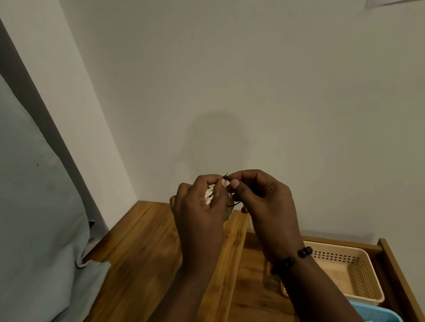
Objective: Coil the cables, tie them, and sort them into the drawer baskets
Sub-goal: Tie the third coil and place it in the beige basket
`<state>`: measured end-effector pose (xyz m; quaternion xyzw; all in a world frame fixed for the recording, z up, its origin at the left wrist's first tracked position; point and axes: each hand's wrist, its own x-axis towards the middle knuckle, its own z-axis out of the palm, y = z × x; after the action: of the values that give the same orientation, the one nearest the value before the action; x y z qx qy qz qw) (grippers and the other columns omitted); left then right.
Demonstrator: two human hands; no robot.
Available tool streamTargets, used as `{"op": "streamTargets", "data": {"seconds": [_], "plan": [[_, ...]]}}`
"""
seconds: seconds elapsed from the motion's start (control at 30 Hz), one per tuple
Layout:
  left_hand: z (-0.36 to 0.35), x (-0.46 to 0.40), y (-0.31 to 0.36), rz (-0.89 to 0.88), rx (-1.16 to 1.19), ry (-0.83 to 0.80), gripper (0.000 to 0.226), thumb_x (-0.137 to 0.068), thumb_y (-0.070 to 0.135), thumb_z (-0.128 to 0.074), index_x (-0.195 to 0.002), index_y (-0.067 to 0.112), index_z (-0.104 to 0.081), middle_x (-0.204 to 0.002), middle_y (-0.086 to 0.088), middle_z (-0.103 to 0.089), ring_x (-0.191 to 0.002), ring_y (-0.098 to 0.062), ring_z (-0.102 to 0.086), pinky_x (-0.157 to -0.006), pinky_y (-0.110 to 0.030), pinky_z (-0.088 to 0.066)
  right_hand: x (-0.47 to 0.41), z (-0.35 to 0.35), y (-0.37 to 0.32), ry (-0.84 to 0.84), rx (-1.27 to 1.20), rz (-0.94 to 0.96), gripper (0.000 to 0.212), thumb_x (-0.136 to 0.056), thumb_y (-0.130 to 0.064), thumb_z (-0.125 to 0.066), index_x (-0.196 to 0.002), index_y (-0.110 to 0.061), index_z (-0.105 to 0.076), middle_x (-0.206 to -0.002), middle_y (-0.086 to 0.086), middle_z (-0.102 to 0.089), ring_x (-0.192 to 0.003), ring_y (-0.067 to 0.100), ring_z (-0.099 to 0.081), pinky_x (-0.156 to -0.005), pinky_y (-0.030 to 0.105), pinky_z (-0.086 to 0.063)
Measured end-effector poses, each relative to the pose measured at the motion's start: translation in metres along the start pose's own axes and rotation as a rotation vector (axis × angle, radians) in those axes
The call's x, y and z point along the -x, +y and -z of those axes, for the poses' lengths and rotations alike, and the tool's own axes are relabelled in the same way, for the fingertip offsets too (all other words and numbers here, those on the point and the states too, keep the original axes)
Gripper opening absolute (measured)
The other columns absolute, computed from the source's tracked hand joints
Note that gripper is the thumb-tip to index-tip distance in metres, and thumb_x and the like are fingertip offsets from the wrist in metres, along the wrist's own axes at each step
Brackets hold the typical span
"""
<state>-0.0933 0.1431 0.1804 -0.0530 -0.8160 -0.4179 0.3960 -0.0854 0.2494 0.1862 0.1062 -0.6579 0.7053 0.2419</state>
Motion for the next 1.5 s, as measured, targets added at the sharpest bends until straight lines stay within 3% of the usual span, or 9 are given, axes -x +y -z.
{"op": "streamTargets", "data": {"seconds": [0.1, 0.23, 0.37, 0.6, 0.73, 0.87, 1.07, 1.3, 1.5], "plan": [[-0.001, 0.000, -0.005, 0.033, 0.081, -0.026, 0.025, -0.090, 0.037, -0.063, -0.111, 0.022, -0.063, -0.106, 0.001, -0.067, -0.100, -0.018, -0.059, -0.066, -0.013, -0.047, 0.000, 0.000, 0.002, -0.011, 0.000, -0.009, 0.012, -0.091, -0.015, -0.064, -0.099, -0.017, -0.073, -0.089, -0.005, -0.074, -0.078, 0.009, -0.068, -0.063, 0.014, -0.051], [-0.002, 0.000, -0.008, 0.035, 0.086, -0.032, 0.020, -0.089, 0.032, -0.065, -0.105, 0.021, -0.063, -0.100, 0.002, -0.066, -0.096, -0.020, -0.061, -0.066, -0.022, -0.054, 0.000, 0.001, 0.005, -0.008, -0.005, -0.021, 0.012, -0.092, -0.016, -0.064, -0.100, -0.017, -0.073, -0.089, -0.005, -0.074, -0.078, 0.009, -0.068, -0.063, 0.015, -0.052], [-0.001, 0.000, -0.005, 0.001, 0.023, -0.016, 0.025, -0.087, 0.040, -0.062, -0.105, 0.021, -0.065, -0.100, 0.001, -0.064, -0.094, -0.015, -0.054, -0.064, -0.014, -0.042, -0.001, 0.003, 0.004, -0.011, -0.021, -0.013, 0.015, -0.092, -0.017, -0.064, -0.107, -0.017, -0.067, -0.090, -0.002, -0.073, -0.076, 0.014, -0.071, -0.063, 0.023, -0.057], [-0.001, 0.000, -0.004, -0.015, 0.028, -0.006, 0.028, -0.087, 0.039, -0.063, -0.105, 0.018, -0.065, -0.101, 0.000, -0.065, -0.094, -0.014, -0.053, -0.065, -0.012, -0.038, 0.002, 0.001, 0.006, -0.021, 0.023, 0.047, 0.013, -0.089, -0.015, -0.067, -0.101, -0.014, -0.071, -0.093, -0.003, -0.073, -0.084, 0.011, -0.070, -0.072, 0.022, -0.058], [-0.002, 0.002, -0.008, -0.013, 0.072, -0.018, 0.025, -0.090, 0.039, -0.059, -0.105, 0.020, -0.065, -0.101, 0.001, -0.065, -0.097, -0.016, -0.056, -0.068, -0.013, -0.046, -0.002, 0.004, 0.007, -0.043, 0.076, 0.058, 0.011, -0.088, -0.013, -0.068, -0.098, -0.014, -0.072, -0.089, -0.004, -0.073, -0.081, 0.009, -0.069, -0.072, 0.020, -0.057], [-0.001, 0.003, -0.010, -0.008, 0.164, -0.019, 0.024, -0.091, 0.039, -0.054, -0.105, 0.023, -0.065, -0.102, 0.004, -0.065, -0.100, -0.019, -0.060, -0.073, -0.027, -0.057, -0.005, 0.007, 0.005, -0.086, 0.055, 0.047, 0.009, -0.088, -0.011, -0.068, -0.097, -0.011, -0.072, -0.087, 0.000, -0.073, -0.077, 0.009, -0.068, -0.067, 0.017, -0.053], [0.000, 0.001, -0.009, -0.043, 0.136, -0.051, 0.016, -0.092, 0.032, -0.060, -0.104, 0.023, -0.064, -0.102, 0.001, -0.065, -0.099, -0.019, -0.058, -0.071, -0.018, -0.051, -0.007, 0.009, 0.003, -0.051, 0.070, 0.078, 0.020, -0.091, -0.016, -0.065, -0.111, -0.019, -0.064, -0.086, -0.002, -0.073, -0.077, 0.010, -0.070, -0.066, 0.018, -0.055], [0.000, 0.001, -0.009, -0.025, 0.162, -0.096, 0.032, -0.091, 0.047, -0.053, -0.114, 0.029, -0.066, -0.105, 0.004, -0.066, -0.101, -0.014, -0.060, -0.073, -0.013, -0.051, -0.011, 0.008, 0.004, -0.026, 0.194, 0.150, 0.009, -0.091, -0.016, -0.066, -0.097, -0.017, -0.071, -0.091, -0.008, -0.072, -0.085, 0.007, -0.067, -0.073, 0.018, -0.054], [0.005, -0.004, -0.009, 0.016, 0.335, -0.214, 0.012, -0.092, 0.034, -0.060, -0.101, 0.030, -0.067, -0.093, 0.012, -0.070, -0.092, -0.009, -0.066, -0.075, -0.022, -0.056, -0.021, 0.014, -0.005, -0.024, 0.251, 0.157, 0.008, -0.090, -0.012, -0.065, -0.091, -0.019, -0.068, -0.089, -0.006, -0.067, -0.087, 0.013, -0.062, -0.076, 0.031, -0.052]]}}
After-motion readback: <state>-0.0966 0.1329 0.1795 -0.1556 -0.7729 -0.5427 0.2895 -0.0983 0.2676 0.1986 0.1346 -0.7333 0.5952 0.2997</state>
